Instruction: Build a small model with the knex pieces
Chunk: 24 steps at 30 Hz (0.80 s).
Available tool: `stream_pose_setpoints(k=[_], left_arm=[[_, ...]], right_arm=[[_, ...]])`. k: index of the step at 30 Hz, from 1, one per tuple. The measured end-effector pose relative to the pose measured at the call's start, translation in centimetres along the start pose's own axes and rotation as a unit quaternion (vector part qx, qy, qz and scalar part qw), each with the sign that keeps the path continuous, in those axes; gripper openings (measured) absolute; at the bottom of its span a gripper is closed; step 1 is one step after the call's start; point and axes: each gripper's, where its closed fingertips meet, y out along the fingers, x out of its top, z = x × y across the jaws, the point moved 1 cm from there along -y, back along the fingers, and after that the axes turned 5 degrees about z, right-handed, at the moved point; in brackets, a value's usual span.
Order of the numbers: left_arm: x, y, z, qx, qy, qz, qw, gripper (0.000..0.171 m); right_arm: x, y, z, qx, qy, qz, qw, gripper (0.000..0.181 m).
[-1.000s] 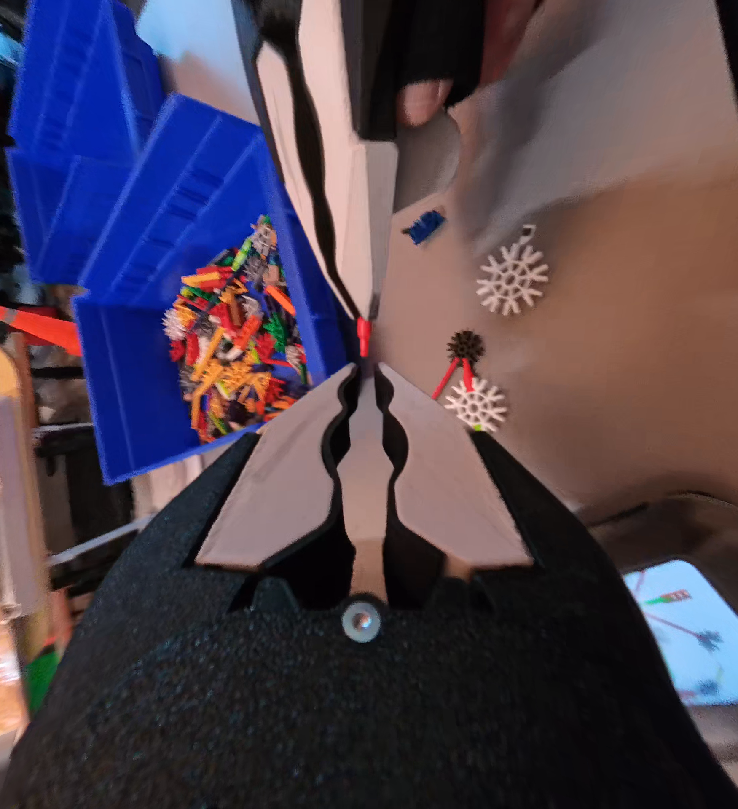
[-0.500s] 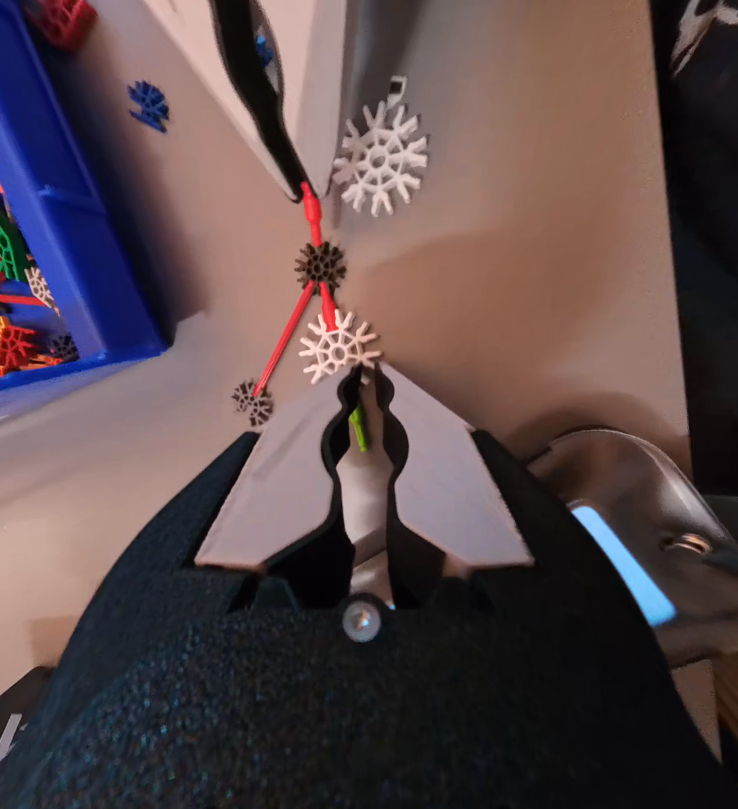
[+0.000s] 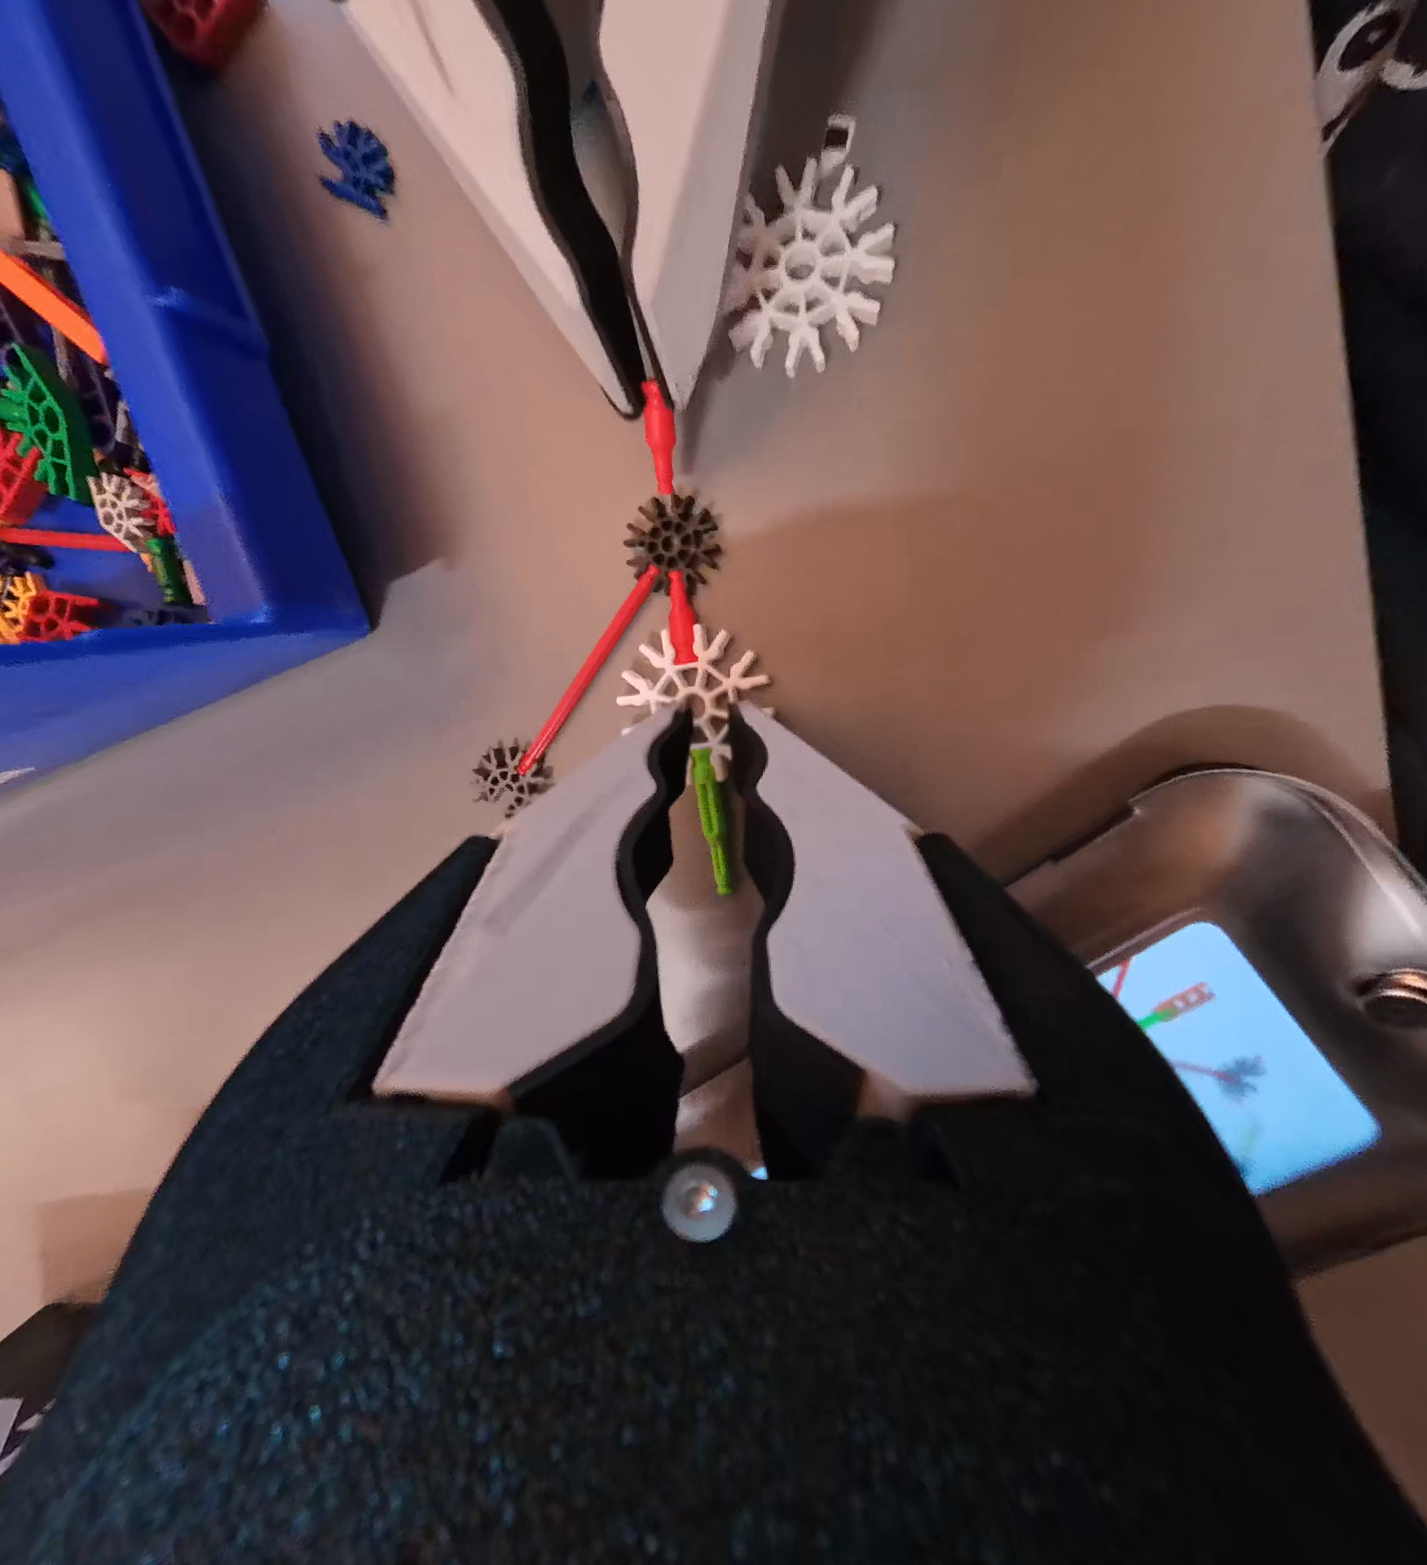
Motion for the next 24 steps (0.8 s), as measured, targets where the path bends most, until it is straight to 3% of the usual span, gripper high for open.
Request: stream_pose_setpoints(k=[24], left_arm=[[-0.90, 0.09, -0.28, -0.043, 0.052, -0.012, 0.998, 0.001]], right_arm=[[0.22, 0.56, 0.40, -0.016, -0.042, 0.028, 0.999, 0.005]])
